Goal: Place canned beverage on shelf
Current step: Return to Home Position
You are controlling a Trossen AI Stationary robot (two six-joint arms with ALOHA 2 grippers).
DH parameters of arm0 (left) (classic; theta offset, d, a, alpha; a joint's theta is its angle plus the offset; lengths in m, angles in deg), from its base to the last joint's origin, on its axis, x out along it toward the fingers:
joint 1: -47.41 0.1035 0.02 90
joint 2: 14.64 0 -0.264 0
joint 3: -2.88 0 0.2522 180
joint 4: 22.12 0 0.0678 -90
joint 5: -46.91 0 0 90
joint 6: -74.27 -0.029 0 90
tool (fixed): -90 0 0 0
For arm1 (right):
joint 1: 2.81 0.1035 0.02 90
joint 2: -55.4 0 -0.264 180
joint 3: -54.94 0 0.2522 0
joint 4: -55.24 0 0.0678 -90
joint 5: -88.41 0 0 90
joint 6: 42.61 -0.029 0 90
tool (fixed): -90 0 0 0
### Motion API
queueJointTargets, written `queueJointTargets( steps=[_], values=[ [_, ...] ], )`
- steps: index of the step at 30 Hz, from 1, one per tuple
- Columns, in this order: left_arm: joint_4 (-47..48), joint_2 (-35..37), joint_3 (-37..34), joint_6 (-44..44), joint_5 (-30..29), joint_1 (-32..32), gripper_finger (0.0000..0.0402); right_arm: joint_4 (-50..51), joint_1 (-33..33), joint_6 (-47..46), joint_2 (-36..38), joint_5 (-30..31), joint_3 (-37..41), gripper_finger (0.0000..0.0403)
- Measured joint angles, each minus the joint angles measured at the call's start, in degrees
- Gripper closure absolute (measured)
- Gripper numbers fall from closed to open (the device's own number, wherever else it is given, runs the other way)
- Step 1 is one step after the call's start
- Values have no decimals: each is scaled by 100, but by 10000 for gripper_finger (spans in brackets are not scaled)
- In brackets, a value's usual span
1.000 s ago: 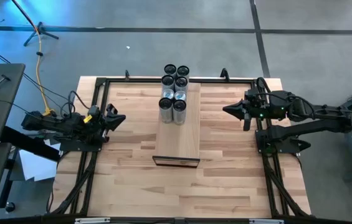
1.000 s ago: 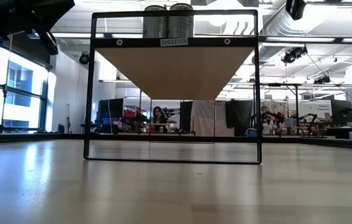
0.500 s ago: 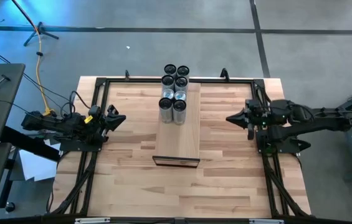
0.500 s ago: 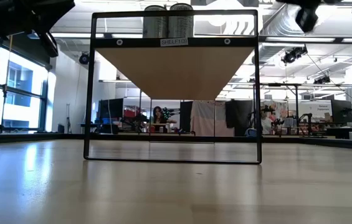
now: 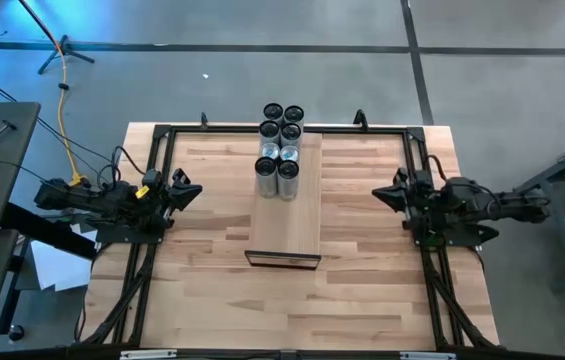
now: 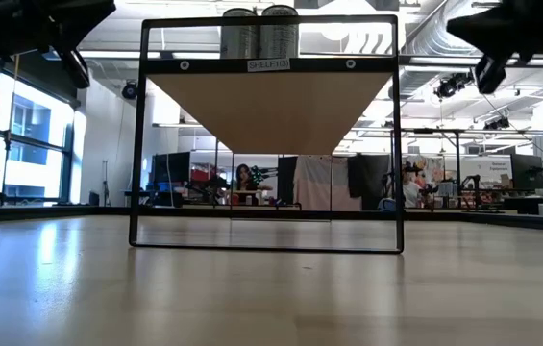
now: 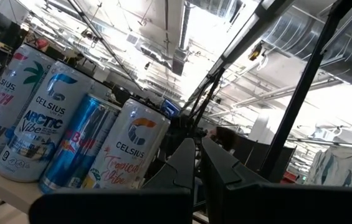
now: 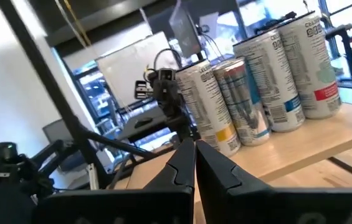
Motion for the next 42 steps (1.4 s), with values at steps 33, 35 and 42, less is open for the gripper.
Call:
queueJointTargets(
  steps=[33, 35, 42],
  values=[
    [485, -17, 7, -4, 20, -2, 401, 171, 9, 1275, 530, -363, 1128, 403],
    [494, -15, 7, -4, 20, -2, 401, 175, 9, 1275, 530, -363, 1128, 403],
    [1068, 16, 7, -3, 40, 0, 401, 91, -20, 1275, 683, -391, 1135, 403]
  ],
)
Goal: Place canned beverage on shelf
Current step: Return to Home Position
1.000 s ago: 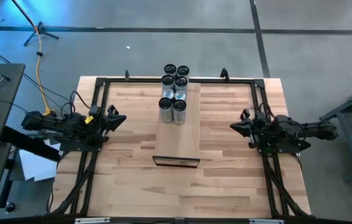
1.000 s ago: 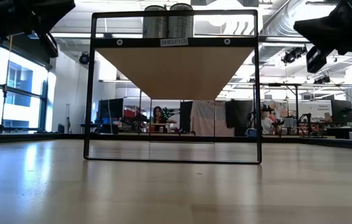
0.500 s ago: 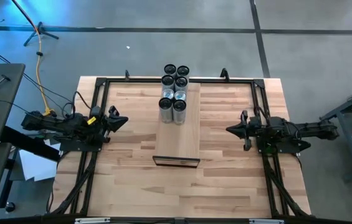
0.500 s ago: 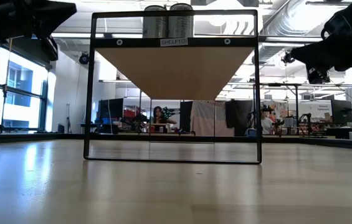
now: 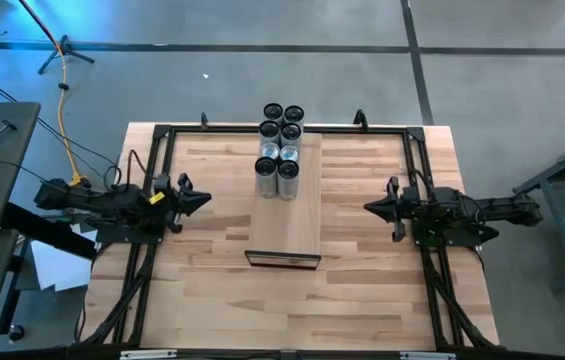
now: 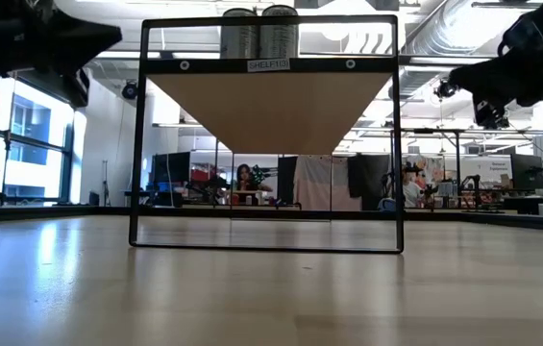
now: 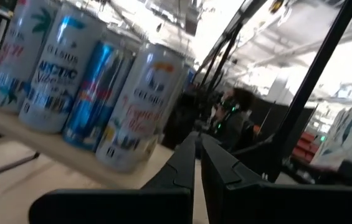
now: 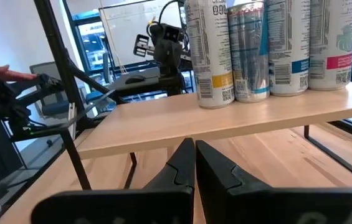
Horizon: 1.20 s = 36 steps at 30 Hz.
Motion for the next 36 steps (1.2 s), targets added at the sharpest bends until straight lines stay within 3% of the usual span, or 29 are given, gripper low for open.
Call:
queueJointTargets(
  steps=[5, 12, 36],
  values=[
    [891, 650, 0, 3, 5, -4, 401, 47, -36, 0, -33, -1, 2, 403],
    [1388, 628, -7, -47, -129, 25, 401, 47, -36, 0, -33, -18, 2, 402],
    [1610, 524, -2, -48, -132, 35, 401, 30, -36, 0, -31, -16, 7, 402]
  ],
)
